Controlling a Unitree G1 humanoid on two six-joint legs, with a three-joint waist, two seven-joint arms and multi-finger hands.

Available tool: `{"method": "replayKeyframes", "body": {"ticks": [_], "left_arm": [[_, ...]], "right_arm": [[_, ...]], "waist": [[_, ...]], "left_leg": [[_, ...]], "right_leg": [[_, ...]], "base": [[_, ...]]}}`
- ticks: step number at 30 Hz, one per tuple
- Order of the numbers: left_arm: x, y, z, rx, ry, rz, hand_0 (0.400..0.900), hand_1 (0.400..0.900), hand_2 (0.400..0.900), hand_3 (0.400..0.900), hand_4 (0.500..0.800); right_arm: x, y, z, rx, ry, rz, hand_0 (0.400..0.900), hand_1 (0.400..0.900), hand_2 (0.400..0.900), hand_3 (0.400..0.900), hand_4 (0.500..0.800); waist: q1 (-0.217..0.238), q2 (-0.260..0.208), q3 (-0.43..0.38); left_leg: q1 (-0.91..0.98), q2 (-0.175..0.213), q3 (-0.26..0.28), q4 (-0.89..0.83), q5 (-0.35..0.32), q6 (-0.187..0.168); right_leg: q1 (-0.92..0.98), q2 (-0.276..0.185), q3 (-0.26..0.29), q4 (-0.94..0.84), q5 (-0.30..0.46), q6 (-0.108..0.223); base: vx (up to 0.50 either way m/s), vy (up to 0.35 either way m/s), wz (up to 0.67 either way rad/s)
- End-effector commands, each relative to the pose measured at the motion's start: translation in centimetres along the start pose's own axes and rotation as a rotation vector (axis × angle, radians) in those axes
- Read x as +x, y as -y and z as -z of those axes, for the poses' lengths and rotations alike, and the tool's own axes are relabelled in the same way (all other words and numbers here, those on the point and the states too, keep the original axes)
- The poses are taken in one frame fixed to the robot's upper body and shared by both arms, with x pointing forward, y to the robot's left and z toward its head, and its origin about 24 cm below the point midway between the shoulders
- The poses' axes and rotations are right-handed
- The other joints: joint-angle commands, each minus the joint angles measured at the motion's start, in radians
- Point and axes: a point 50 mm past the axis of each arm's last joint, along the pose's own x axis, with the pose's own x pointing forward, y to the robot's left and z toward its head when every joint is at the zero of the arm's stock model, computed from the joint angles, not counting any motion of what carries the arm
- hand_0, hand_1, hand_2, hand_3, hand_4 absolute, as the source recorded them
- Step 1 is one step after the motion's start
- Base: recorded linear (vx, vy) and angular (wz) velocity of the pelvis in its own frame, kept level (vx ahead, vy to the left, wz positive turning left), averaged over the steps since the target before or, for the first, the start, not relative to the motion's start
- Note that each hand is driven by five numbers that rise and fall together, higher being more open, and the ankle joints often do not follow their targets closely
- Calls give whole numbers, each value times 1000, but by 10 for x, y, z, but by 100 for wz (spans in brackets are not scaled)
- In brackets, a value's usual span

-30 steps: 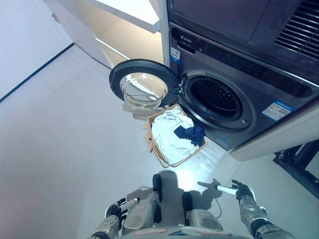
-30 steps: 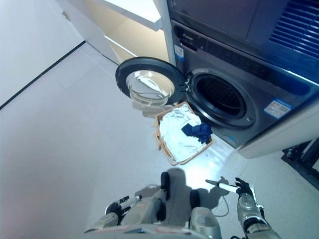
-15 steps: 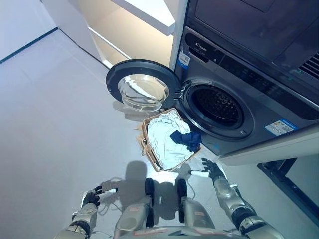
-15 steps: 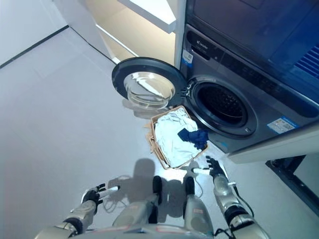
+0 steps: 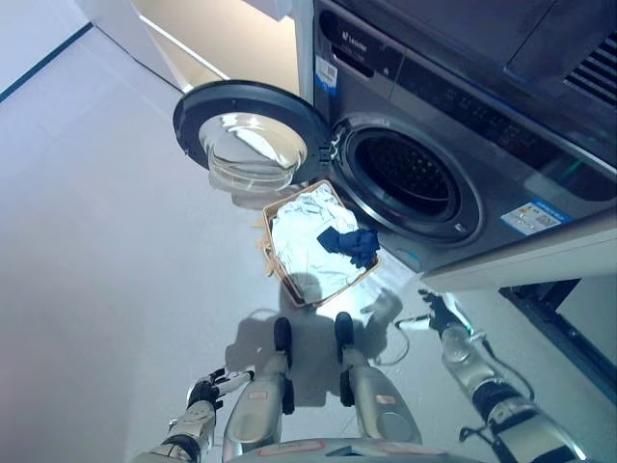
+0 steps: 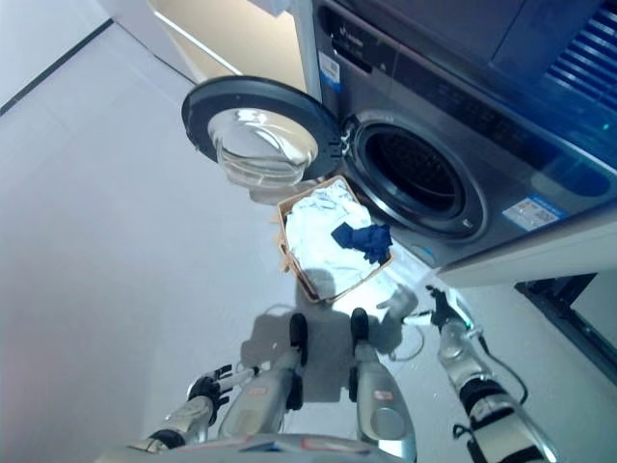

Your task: Put the clothes in the basket into the washing machine.

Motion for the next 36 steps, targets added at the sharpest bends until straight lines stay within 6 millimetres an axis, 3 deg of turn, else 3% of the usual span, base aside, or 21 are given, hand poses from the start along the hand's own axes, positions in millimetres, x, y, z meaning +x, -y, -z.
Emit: {"method": "replayKeyframes", "body": {"ticks": [1, 6, 7, 15, 17, 18, 20, 21, 23, 24, 30, 36], "left_arm": [[2, -15, -19, 34, 93, -69, 900, 900, 900, 900, 800], [3, -6, -51, 1, 179, -61, 900, 900, 900, 900, 800], [3, -6, -51, 0, 179, -61, 900, 900, 900, 900, 800], [-4, -2, -111, -215, 371, -49, 900, 900, 900, 900, 800], [-5, -4, -119, -263, 389, -61, 900, 900, 900, 900, 800], [-8, -9, -136, -330, 436, -88, 900, 900, 900, 900, 800], [-11, -11, -145, -333, 468, -97, 900, 900, 900, 900, 800], [-16, -16, -163, -312, 534, -108, 900, 900, 900, 900, 800], [-18, -20, -170, -300, 561, -121, 900, 900, 900, 900, 800], [-22, -22, -184, -294, 606, -128, 900, 900, 900, 900, 800], [-38, -19, -215, -300, 731, -103, 900, 900, 900, 900, 800], [-43, -14, -220, -294, 773, -99, 900, 900, 900, 900, 800]], "right_arm": [[16, 57, -59, -179, 247, 195, 900, 900, 900, 900, 800], [25, 88, -92, -304, 296, 294, 900, 900, 900, 900, 800], [26, 88, -93, -304, 297, 294, 900, 900, 900, 900, 800], [26, 122, -133, -316, 367, 420, 900, 900, 900, 900, 800], [27, 123, -133, -322, 359, 436, 900, 900, 900, 900, 800], [27, 130, -134, -328, 343, 481, 900, 900, 900, 900, 800], [27, 134, -135, -331, 336, 501, 900, 900, 900, 900, 800], [26, 146, -138, -362, 328, 551, 900, 900, 900, 900, 800], [25, 150, -143, -362, 338, 568, 900, 900, 900, 900, 800], [26, 154, -143, -362, 327, 585, 900, 900, 900, 900, 800], [23, 162, -153, -335, 361, 626, 900, 900, 900, 900, 800], [15, 177, -170, -321, 408, 754, 900, 900, 900, 900, 800]], "waist": [[14, 7, 37], [23, 16, 89], [23, 16, 88], [32, -8, 156], [34, -10, 156], [39, -14, 156], [41, -13, 156], [46, -11, 156], [47, -13, 156], [52, -11, 156], [65, -1, 156], [73, 0, 156]], "left_leg": [[-141, -51, 8, 199, -112, -7], [-229, -61, 14, 251, -115, -9], [-231, -61, 14, 253, -115, -9], [-406, -71, 11, 418, -160, -1], [-432, -72, 8, 438, -166, -1], [-471, -75, 5, 461, -171, -1], [-497, -76, 2, 477, -175, -1], [-534, -78, -3, 498, -181, -1], [-553, -79, -2, 510, -183, -1], [-591, -80, -4, 534, -190, -1], [-700, -90, -14, 593, -195, 2], [-748, -92, -15, 612, -196, 4]], "right_leg": [[-219, -20, 62, 335, -181, 18], [-310, -24, 71, 394, -188, 17], [-311, -24, 71, 395, -189, 17], [-447, -35, 77, 501, -202, 13], [-465, -36, 78, 512, -203, 12], [-497, -39, 74, 528, -208, 11], [-516, -42, 70, 538, -209, 11], [-550, -44, 68, 554, -213, 11], [-565, -45, 68, 565, -215, 10], [-600, -46, 68, 587, -219, 8], [-700, -55, 64, 644, -230, 7], [-751, -62, 63, 670, -236, 9]], "base": [[0, 0, 0], [-3, 1, 1], [-27, 8, 7], [-7, 38, 10], [11, 40, 11], [6, 32, 16], [4, 28, 16], [6, 25, 13], [3, 27, 9], [-1, 29, 5], [-8, 9, 10], [0, 26, 7]]}}
